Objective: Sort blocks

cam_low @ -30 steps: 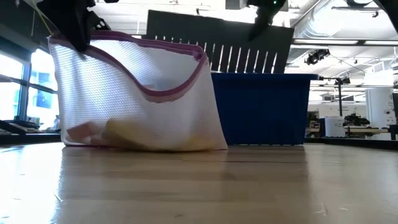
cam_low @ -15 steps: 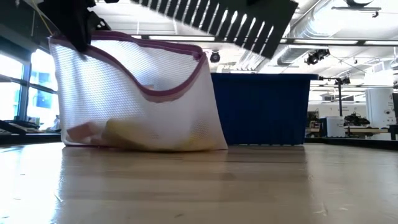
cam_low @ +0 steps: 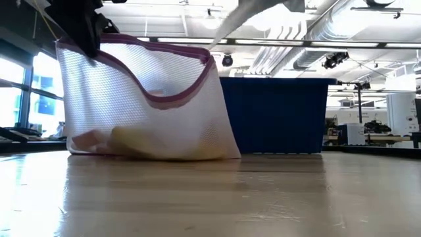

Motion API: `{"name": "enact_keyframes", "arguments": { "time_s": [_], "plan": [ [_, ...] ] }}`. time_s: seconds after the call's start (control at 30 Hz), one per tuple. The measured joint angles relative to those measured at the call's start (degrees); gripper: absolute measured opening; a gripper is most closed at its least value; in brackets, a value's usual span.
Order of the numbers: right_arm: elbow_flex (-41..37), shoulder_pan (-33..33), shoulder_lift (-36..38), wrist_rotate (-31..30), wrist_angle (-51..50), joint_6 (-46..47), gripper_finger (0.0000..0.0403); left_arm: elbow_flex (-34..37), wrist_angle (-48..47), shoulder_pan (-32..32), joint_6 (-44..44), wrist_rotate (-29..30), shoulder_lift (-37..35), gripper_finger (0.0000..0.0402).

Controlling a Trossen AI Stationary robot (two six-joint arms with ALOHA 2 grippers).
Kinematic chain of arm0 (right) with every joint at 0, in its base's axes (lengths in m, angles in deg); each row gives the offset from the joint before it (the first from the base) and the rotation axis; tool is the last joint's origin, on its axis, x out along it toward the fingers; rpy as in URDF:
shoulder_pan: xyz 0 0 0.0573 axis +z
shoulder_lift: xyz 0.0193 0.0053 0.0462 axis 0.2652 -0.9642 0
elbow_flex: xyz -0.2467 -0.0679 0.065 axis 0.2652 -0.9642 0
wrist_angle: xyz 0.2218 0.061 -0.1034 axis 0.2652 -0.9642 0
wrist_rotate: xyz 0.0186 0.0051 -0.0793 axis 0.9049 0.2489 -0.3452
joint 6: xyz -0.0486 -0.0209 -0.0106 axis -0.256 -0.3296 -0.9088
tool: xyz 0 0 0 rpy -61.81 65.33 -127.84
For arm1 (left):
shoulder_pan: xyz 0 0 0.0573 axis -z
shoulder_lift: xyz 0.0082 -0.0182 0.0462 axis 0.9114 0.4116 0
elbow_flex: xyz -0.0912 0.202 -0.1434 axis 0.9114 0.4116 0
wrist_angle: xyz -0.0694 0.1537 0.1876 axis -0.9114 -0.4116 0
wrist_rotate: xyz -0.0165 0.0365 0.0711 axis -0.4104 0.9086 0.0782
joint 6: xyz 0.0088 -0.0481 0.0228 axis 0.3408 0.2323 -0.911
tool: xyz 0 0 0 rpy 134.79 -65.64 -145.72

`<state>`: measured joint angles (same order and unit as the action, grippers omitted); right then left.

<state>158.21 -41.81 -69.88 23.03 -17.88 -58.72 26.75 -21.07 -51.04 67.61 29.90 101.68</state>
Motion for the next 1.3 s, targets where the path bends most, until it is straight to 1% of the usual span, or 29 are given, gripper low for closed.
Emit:
{"name": "enact_keyframes", "arguments": {
  "time_s": [0.03,0.1,0.23,0.33,0.47,0.63,0.7,0.9,1.1,1.23,1.3],
  "plan": [
    [-0.1,1.6,0.5,-0.5,-1.1,2.9,0.0,0.0,0.0,0.0,0.0,0.3,0.0,0.0],
    [-1.8,4.8,2.7,-0.5,0.6,7.0,0.0,0.0,0.0,0.0,0.0,0.8,0.0,0.0],
    [-4.7,12.3,6.6,1.0,0.1,11.5,0.0,0.0,0.1,0.0,0.0,1.4,0.1,0.0],
    [-8.8,17.3,9.5,1.5,0.2,15.0,0.0,0.0,0.0,0.0,0.0,2.3,0.1,0.0],
    [-17.3,24.3,14.0,2.3,0.2,17.3,0.0,0.0,0.0,0.0,0.0,2.3,0.1,0.0],
    [-30.1,31.2,18.8,8.0,0.0,15.4,0.0,0.0,0.0,0.0,0.0,2.3,0.1,0.0],
    [-34.6,33.3,20.1,9.2,0.1,13.5,0.0,0.0,0.0,0.0,-0.1,2.2,0.1,0.0],
    [-43.7,38.7,19.8,14.6,0.2,5.9,0.0,0.0,0.0,0.0,-0.1,1.2,0.1,0.0],
    [-48.8,40.9,16.3,15.5,0.1,-0.4,0.0,0.0,0.0,0.0,-0.1,1.1,0.1,0.0],
    [-48.2,40.8,15.0,15.4,0.1,-4.3,0.0,0.0,0.0,0.0,-0.1,1.1,0.1,0.0],
    [-48.0,40.8,14.7,15.1,0.3,-8.2,0.0,0.0,0.0,0.0,-0.4,1.1,0.1,0.0]
  ]
}}
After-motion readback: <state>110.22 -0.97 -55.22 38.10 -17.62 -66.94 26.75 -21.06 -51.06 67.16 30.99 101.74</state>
